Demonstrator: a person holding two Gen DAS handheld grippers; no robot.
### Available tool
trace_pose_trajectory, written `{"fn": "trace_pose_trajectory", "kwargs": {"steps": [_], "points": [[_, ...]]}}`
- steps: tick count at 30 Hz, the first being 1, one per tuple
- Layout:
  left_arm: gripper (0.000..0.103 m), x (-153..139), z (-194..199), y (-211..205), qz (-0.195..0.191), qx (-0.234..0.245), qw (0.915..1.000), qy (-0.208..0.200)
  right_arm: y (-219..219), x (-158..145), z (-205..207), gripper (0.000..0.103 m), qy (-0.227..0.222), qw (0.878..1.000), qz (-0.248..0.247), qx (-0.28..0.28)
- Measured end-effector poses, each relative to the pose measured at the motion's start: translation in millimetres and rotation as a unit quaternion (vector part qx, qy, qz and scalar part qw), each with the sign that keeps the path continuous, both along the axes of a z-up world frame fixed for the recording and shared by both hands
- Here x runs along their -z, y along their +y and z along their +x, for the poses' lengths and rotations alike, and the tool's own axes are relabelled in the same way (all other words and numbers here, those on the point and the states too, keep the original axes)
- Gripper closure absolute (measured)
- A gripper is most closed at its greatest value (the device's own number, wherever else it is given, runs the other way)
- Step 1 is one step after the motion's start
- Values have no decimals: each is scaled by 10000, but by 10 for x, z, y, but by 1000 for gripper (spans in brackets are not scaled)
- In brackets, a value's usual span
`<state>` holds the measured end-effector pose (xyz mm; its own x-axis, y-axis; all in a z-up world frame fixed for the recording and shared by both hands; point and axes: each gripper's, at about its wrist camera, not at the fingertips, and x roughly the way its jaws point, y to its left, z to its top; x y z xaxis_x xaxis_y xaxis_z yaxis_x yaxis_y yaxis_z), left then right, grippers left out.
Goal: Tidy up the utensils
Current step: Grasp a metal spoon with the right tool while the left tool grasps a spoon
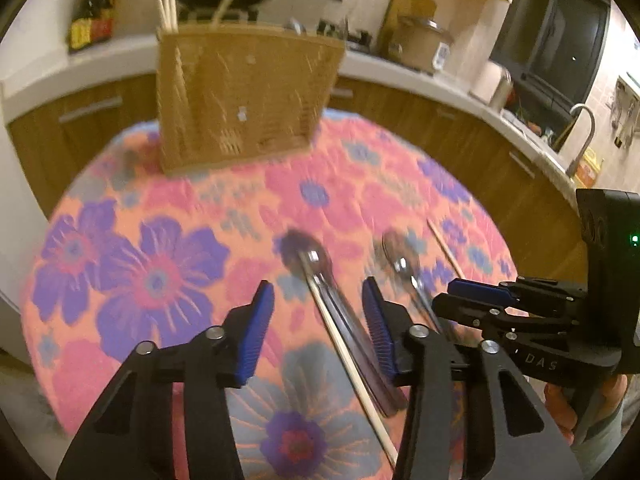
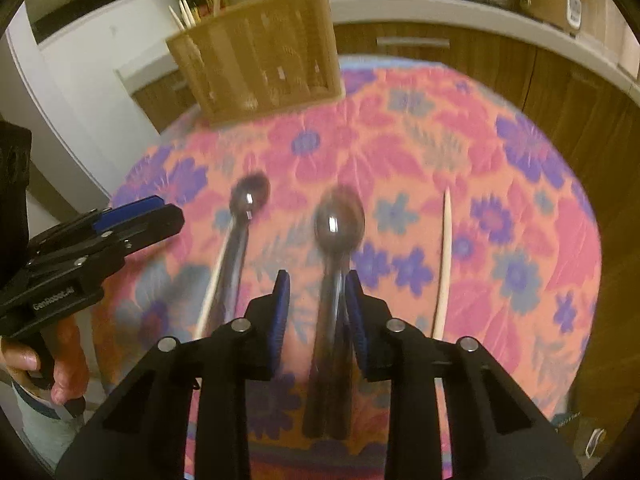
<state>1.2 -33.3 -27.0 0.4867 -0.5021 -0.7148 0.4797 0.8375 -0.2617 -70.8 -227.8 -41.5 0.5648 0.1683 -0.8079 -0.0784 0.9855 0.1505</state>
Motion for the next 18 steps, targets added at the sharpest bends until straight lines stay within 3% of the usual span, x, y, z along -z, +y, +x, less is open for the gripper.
{"fn": "trace_pose_trajectory", "kwargs": {"steps": [6, 11, 18], "points": [[66, 120, -10, -83, -141, 141, 9994, 296, -3, 103, 7, 79, 138, 9999, -24, 24], [65, 156, -28, -294, 247, 209, 9992, 228, 33, 149, 25, 94, 126, 9994, -308, 62], [65, 222, -12, -521, 778, 147, 9967, 151, -58, 115, 21, 94, 115, 9999, -70, 57]]}}
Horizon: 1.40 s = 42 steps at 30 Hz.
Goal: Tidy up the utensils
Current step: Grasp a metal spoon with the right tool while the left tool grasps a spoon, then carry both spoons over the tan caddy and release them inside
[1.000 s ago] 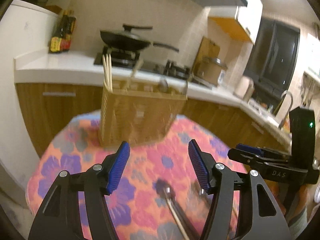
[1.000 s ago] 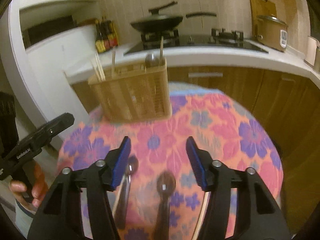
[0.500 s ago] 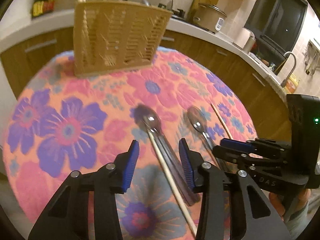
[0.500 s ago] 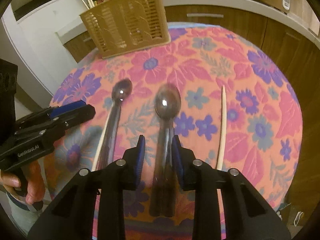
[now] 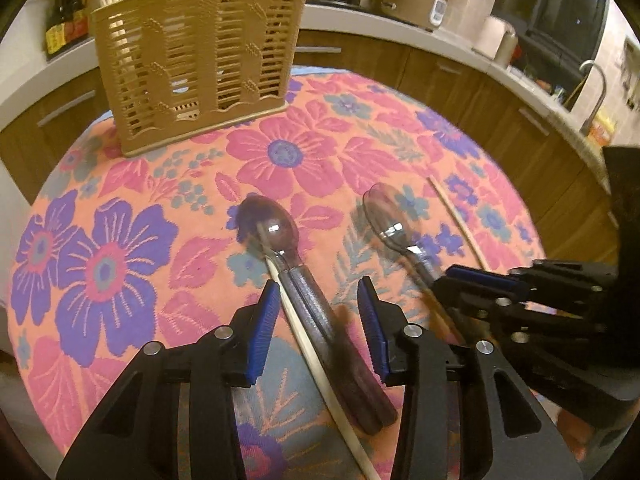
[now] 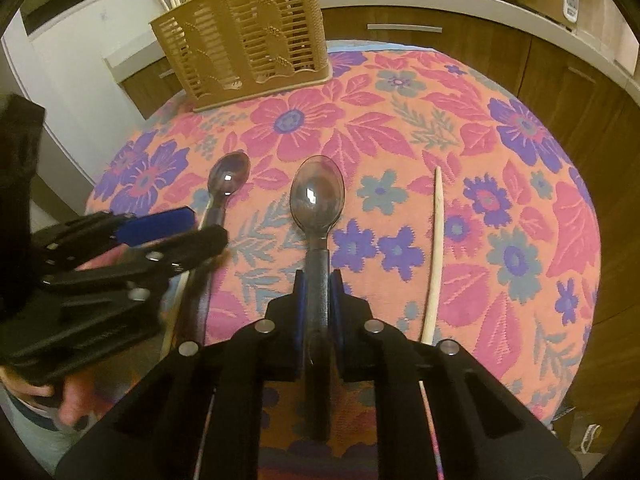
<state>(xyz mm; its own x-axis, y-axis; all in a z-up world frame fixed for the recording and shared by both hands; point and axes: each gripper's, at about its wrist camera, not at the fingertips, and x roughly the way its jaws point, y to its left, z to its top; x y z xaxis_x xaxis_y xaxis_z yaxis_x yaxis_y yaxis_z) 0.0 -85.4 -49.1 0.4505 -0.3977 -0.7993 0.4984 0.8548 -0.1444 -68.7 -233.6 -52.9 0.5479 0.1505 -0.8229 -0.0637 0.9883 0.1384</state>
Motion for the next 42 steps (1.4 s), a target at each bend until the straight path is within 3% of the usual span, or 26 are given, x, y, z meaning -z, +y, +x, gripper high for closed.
{"fn": "trace_pose_trajectory", "kwargs": {"steps": [2, 3, 7, 10, 15, 26, 30, 34, 38, 42], "points": [[74, 35, 20, -9, 97, -77, 9999, 0, -27, -5, -2, 94, 16, 9999, 105, -2], [86, 35, 24, 4, 111, -113, 9999, -31, -34, -5, 0, 94, 20, 9999, 129, -5], [99, -21, 71, 132, -362, -108, 9992, 133, -74, -21, -6, 94, 11, 9992, 390, -38], [102, -49, 92, 228, -565, -170, 9982, 147, -92, -45, -8, 94, -48, 9991, 430, -16], [102, -67, 174, 496, -1098, -278, 9927, 404, -95, -75, 19, 94, -101, 9993, 366, 10], [102, -11, 344, 1037, -1093, -898, 9887, 502, -283, -31, 363, 94, 24, 9992, -52, 385], [98, 27, 384, 1100, -892, -970, 9902, 457, -345, 41, 406, 93, 110, 9986, -141, 496], [73, 21, 417, 1099, -709, -950, 9923, 353, -387, 55, 430, 93, 225, 9983, -56, 530], [69, 15, 496, 1000, -408, -852, 9951, 302, -422, 43, 481, 89, 403, 9978, 134, 515], [71, 4, 548, 826, 178, -704, 9972, 183, -402, 27, 585, 89, 629, 9971, 89, 416]]}}
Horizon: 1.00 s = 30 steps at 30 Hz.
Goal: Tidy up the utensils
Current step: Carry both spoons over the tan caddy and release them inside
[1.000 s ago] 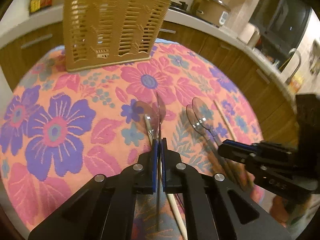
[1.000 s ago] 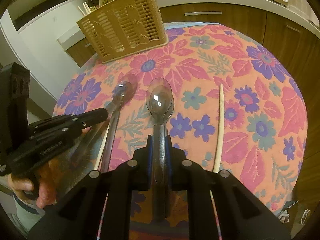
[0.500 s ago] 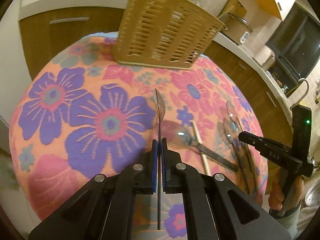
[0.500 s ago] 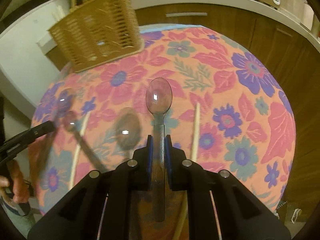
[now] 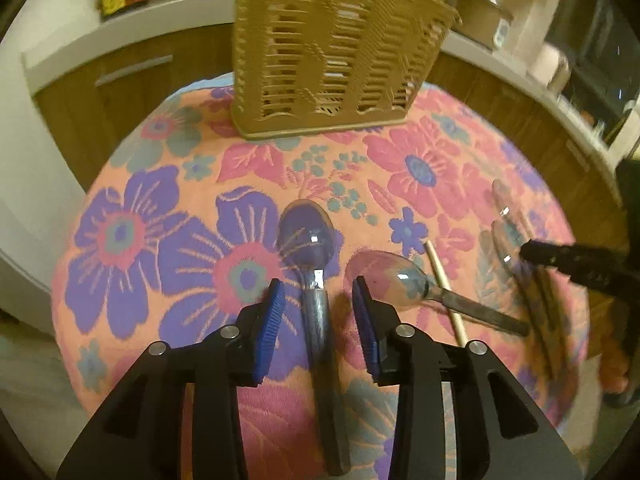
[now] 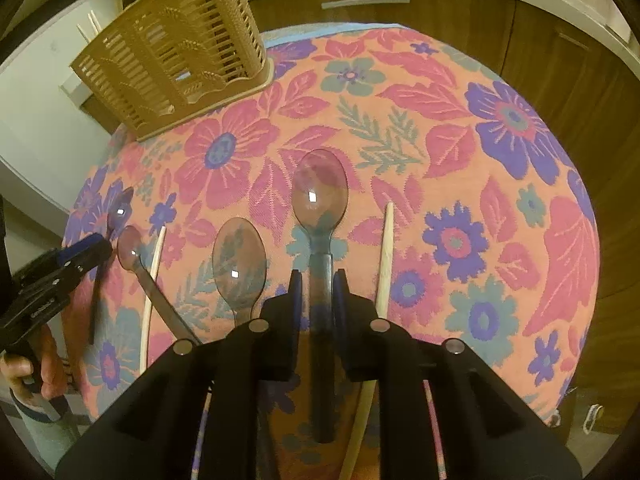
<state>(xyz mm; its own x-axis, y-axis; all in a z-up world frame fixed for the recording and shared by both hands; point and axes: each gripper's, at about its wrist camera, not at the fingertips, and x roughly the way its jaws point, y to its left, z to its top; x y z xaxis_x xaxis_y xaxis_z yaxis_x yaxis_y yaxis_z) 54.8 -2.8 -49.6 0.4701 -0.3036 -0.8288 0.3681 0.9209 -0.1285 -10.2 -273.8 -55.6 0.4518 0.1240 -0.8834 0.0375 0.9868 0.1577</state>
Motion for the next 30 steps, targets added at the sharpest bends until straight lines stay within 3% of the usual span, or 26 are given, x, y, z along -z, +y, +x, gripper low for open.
{"fn": "trace_pose_trajectory", "kwargs": {"steps": [4, 9, 12, 17, 22, 25, 27, 30], "points": [[72, 7, 51, -158, 560, 153, 9983, -76, 9, -15, 130, 89, 238, 9997, -24, -59], [93, -3, 114, -199, 793, 147, 9966, -184, 113, -37, 333, 93, 362, 9985, -361, -190], [93, -51, 129, -129, 430, 107, 9988, -186, 202, -60, 389, 94, 293, 9978, -485, -338], [93, -486, 20, 67, -482, 85, 9956, -801, 301, -378, 326, 94, -379, 9972, -140, -623], [93, -1131, -59, 199, -1152, 143, 9787, -1695, 465, -945, 365, 94, -1255, 9876, 104, -933], [93, -1469, -22, 268, -1550, 126, 9641, -2153, 566, -1284, 464, 94, -1776, 9780, 233, -1071], [93, -1698, 49, 321, -1861, 105, 9497, -2515, 617, -1477, 549, 94, -2071, 9712, 372, -1115], [93, -1923, 196, 296, -2180, 24, 9326, -2878, 686, -1733, 718, 94, -2516, 9627, 443, -897]]}}
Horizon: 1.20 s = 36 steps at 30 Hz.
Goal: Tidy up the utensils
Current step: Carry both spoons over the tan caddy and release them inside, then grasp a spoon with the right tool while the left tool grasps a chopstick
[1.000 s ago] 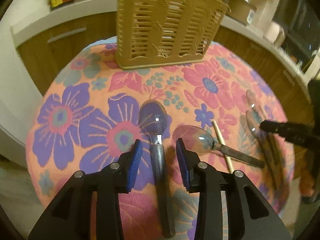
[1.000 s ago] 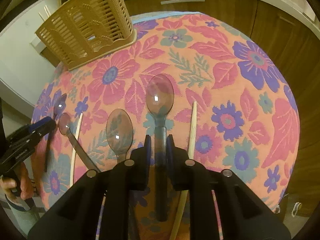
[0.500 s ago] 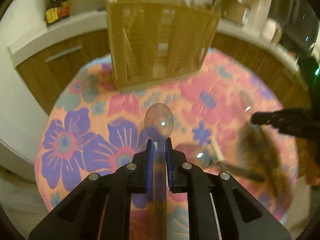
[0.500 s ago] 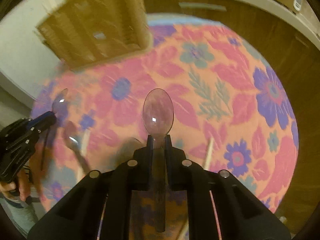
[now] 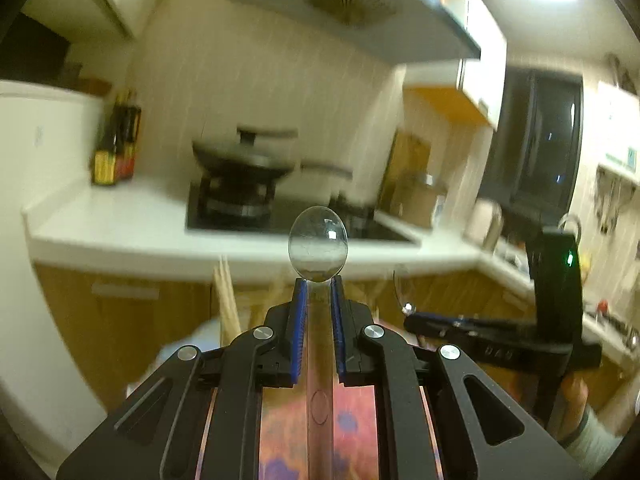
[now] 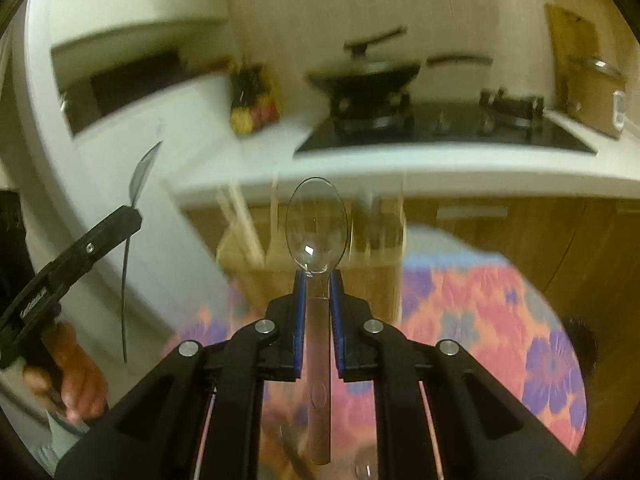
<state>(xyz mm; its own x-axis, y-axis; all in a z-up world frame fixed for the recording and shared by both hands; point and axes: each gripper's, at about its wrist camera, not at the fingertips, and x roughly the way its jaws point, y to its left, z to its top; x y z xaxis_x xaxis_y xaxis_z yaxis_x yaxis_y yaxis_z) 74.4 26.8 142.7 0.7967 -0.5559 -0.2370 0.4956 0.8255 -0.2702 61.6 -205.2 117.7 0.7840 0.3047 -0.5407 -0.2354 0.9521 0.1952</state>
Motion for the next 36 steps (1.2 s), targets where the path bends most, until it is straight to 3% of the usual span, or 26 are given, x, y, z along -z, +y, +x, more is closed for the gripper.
{"fn": "trace_pose_trajectory", "kwargs": {"steps": [4, 10, 17, 21, 28, 36], "points": [[93, -129, 303, -2, -496, -1, 9986, -185, 67, -219, 249, 94, -421, 9986, 292, 101], [93, -60, 734, -48, -772, -162, 9966, -254, 226, -361, 619, 94, -932, 9945, 349, 339], [93, 275, 1055, -149, -549, -702, 9954, -338, 319, -144, 1064, 94, -1017, 9923, 431, 566], [93, 449, 1130, -142, -545, -772, 9951, -284, 347, 52, 1195, 94, -1071, 9914, 326, 684], [91, 557, 1057, -135, -351, -878, 9942, -514, 371, 191, 1124, 93, -1190, 9899, 267, 726], [78, 638, 881, 38, -472, -712, 9962, -184, 347, 226, 876, 90, -1013, 9930, 138, 585]]}}
